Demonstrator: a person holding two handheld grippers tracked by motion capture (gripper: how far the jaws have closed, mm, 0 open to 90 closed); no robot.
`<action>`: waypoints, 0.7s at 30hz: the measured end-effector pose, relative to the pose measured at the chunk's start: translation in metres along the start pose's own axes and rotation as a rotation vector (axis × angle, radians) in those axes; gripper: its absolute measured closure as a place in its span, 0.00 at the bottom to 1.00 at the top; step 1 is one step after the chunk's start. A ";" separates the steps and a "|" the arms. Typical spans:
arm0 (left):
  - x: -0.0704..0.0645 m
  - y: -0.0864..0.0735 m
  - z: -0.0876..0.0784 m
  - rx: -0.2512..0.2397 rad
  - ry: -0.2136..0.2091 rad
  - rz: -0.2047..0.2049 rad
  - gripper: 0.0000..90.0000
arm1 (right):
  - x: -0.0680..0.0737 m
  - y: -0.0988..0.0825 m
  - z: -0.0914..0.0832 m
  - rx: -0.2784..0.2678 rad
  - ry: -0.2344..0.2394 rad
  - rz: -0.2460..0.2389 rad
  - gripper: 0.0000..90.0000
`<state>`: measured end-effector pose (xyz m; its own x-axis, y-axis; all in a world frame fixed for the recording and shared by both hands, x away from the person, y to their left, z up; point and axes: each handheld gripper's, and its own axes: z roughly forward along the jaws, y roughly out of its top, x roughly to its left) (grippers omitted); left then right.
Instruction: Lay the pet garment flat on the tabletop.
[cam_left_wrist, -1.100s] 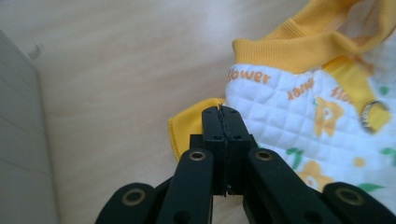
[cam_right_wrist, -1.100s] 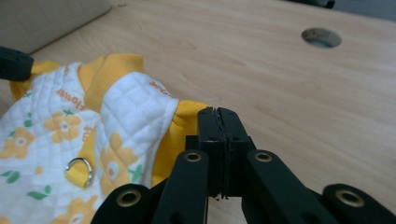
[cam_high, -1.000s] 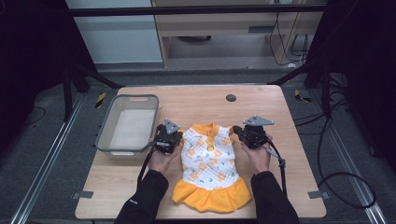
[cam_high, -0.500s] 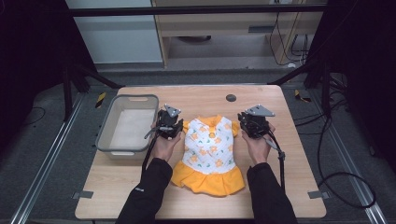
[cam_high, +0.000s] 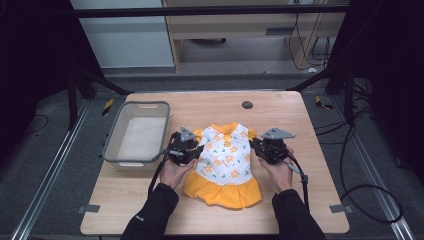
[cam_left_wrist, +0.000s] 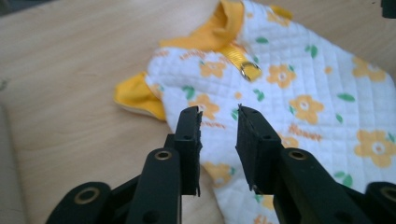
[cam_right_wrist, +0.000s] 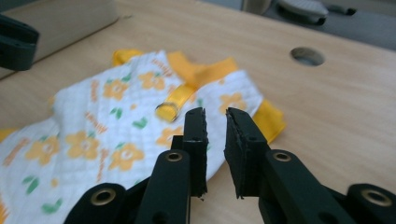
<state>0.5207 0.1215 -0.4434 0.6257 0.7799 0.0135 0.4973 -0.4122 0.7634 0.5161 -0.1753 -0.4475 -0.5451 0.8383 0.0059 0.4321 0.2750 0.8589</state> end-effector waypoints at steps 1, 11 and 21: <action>-0.002 -0.004 0.004 0.019 -0.006 0.008 0.79 | 0.003 -0.005 0.001 0.016 0.014 -0.004 0.90; -0.008 -0.031 0.032 0.138 0.002 0.032 0.83 | 0.019 -0.039 0.021 0.144 0.050 -0.034 0.94; -0.014 -0.041 0.015 0.129 -0.021 0.039 0.85 | 0.016 -0.044 0.035 0.165 0.002 -0.034 0.93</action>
<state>0.5010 0.1205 -0.4843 0.6578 0.7527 0.0265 0.5449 -0.4999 0.6732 0.5139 -0.1575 -0.5034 -0.5627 0.8264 -0.0202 0.5256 0.3765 0.7629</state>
